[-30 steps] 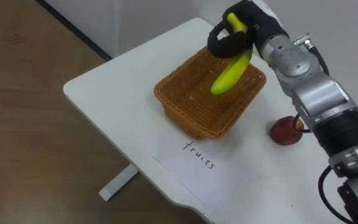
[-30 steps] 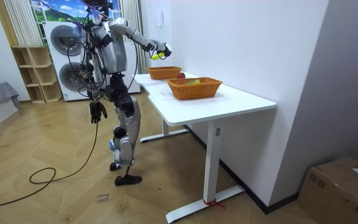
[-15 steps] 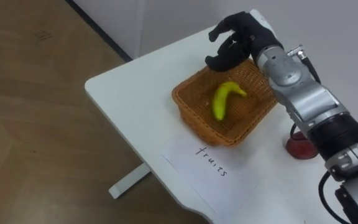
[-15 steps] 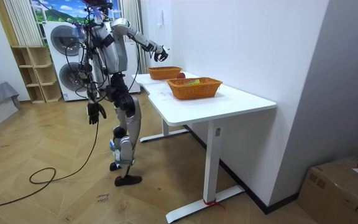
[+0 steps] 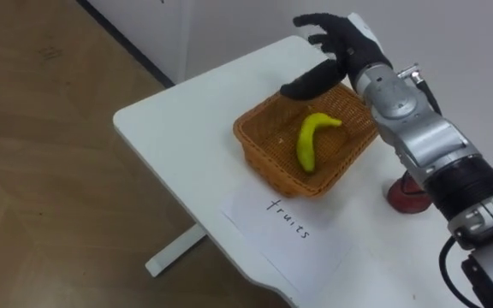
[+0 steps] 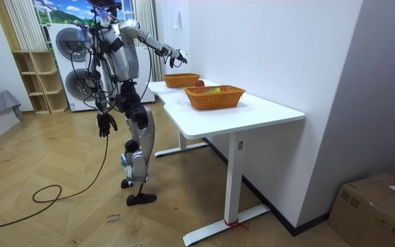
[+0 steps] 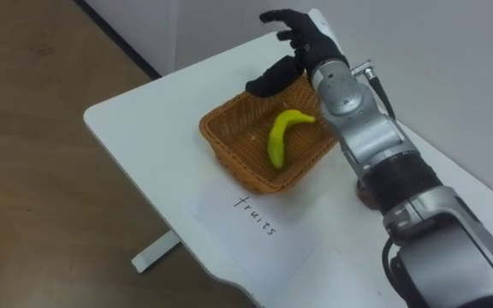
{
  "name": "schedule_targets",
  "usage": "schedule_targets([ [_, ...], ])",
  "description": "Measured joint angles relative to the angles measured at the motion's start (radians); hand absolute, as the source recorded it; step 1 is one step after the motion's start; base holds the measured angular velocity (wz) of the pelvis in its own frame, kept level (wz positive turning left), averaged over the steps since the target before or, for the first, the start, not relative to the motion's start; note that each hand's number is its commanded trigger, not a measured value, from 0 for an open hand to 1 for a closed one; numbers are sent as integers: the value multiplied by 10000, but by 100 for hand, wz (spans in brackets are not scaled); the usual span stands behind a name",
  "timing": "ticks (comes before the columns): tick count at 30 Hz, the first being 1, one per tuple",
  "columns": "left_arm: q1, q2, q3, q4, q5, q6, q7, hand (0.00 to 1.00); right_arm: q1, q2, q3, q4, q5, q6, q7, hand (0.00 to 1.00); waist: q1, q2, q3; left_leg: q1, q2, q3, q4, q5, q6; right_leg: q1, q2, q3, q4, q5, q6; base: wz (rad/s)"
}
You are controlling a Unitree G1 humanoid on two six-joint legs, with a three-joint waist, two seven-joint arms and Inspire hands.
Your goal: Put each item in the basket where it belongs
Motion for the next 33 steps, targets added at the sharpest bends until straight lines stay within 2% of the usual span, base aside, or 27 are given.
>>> schedule_targets([
  [4, 0, 0, 1, 2, 1, 1, 0, 0, 0, 0, 0, 1, -1, -3, -30, 0, -6, -12, -9, 31, 2, 3, -1, 0, 0, 11, 2, 27, 0, 0, 0, 0],
  [9, -6, -1, 0, 64, 3, 4, -7, 0, 1, 0, 1, 1, -13, -17, -33, 0, -5, 25, 19, 76, 5, 16, -6, 0, 1, 24, 11, 268, -1, 0, 0, 0],
  [15, -10, 0, -1, 60, 3, 10, -7, 0, 1, 0, 1, 1, -7, -17, -35, 0, -21, 64, 48, 76, 7, 21, -67, 0, 1, 13, 18, 277, -5, 0, 0, 0],
  [19, -12, -16, -13, 38, 3, 12, -6, 0, 1, 0, -1, -26, 1, -20, -52, 0, -53, 55, 42, 57, 45, 232, -51, 1, 3, -88, 14, 350, -1, 0, 0, -11],
  [25, -84, -25, 9, -11, 13, 4, -11, 0, 1, -2, -106, -149, -64, -20, -348, 0, -371, 45, 34, 16, 58, 437, -62, 5, 13, -205, 2, 555, 6, 0, 0, -11],
  [31, -147, -37, 10, 56, 10, -13, -28, 0, 28, -58, -916, -905, -544, -114, -593, 0, -1100, 139, 32, 46, 50, 483, 8, 6, 15, -223, -8, 590, 14, 1, -1, -2],
  [33, -218, -45, 11, 87, 12, -1, -26, 0, 34, -68, -986, -1054, -887, -176, -635, 0, -1274, 225, 3, 80, 63, 582, 14, 6, 15, -221, -7, 620, 17, 1, -1, -12],
])
